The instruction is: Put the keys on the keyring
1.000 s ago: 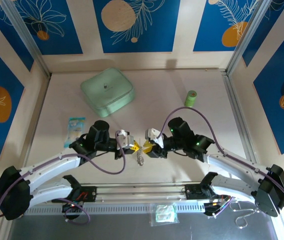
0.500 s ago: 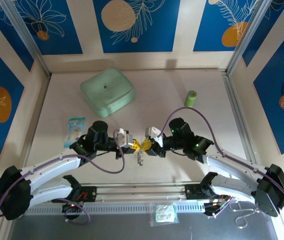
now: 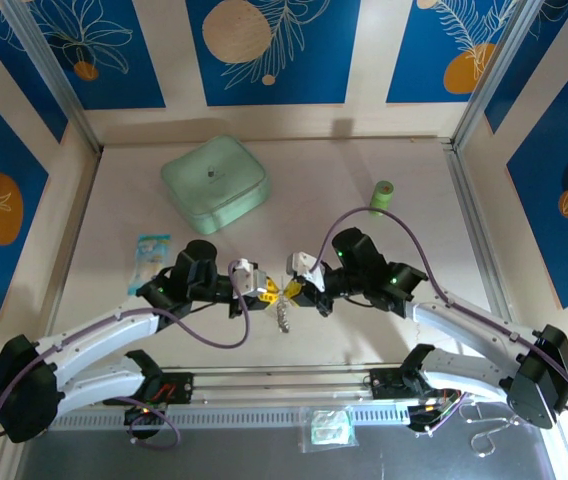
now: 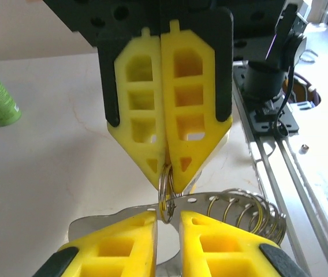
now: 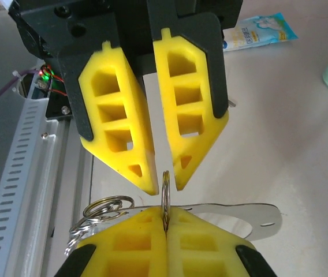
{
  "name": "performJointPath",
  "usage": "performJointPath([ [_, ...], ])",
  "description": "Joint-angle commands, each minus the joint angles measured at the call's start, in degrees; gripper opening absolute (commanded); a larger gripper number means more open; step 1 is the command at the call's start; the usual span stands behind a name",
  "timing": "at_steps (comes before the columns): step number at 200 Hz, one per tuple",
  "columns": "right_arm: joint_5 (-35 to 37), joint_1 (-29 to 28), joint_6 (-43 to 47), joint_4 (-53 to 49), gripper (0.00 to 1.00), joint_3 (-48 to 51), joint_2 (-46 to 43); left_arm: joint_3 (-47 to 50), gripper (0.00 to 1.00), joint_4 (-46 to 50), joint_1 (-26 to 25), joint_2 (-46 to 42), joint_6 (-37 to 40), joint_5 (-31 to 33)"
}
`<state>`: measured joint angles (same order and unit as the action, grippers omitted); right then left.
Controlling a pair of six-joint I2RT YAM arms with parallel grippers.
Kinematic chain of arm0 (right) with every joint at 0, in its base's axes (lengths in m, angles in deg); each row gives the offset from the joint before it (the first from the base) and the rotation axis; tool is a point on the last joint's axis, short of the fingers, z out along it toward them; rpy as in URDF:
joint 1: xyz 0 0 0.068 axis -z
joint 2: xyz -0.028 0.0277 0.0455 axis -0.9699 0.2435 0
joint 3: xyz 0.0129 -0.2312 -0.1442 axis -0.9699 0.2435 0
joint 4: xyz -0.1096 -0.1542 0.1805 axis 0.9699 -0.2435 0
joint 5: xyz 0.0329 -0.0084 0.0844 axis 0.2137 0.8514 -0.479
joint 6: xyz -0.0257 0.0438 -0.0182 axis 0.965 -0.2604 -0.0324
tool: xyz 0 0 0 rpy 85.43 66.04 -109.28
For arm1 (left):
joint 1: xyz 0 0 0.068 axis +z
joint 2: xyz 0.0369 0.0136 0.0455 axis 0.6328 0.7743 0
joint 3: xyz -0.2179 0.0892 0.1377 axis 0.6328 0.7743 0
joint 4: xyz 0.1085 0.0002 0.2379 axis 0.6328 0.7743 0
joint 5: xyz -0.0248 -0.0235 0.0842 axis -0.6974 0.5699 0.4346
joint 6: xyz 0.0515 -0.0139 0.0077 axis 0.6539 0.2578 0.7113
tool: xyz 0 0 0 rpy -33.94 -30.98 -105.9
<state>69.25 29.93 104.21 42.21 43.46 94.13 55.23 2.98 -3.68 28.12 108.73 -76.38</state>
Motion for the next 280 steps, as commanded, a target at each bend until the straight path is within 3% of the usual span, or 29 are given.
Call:
performJointPath([
  [1,2.24,-1.16,5.08,-8.89,0.00,-4.66,1.73,-3.87,0.16,8.16,-0.44,-0.59,5.13,1.58],
  [91,6.12,-5.64,8.64,-15.02,0.00,-13.31,7.35,-6.25,0.15,10.26,-0.47,-0.16,5.28,-0.30],
  [116,6.55,-5.88,8.60,-14.97,0.00,-13.36,7.67,-6.01,0.11,9.34,-0.47,-0.38,4.69,-0.69],
  [135,5.66,-5.39,7.33,-12.91,0.00,-11.97,6.55,-5.26,0.01,7.67,-0.46,-0.60,3.77,-1.41],
  [177,-0.67,-0.55,1.07,-2.13,0.26,-2.65,-0.88,-2.03,0.00,2.62,-0.47,-1.25,1.85,-2.24],
  [210,-1.70,1.27,-3.18,3.41,0.28,3.58,-4.88,1.25,0.00,-3.90,-0.45,-1.65,-1.69,-2.12],
  [280,-0.37,1.15,-4.04,4.32,0.30,4.55,-4.29,2.09,0.00,-5.20,-0.48,-1.82,-2.42,-2.50],
])
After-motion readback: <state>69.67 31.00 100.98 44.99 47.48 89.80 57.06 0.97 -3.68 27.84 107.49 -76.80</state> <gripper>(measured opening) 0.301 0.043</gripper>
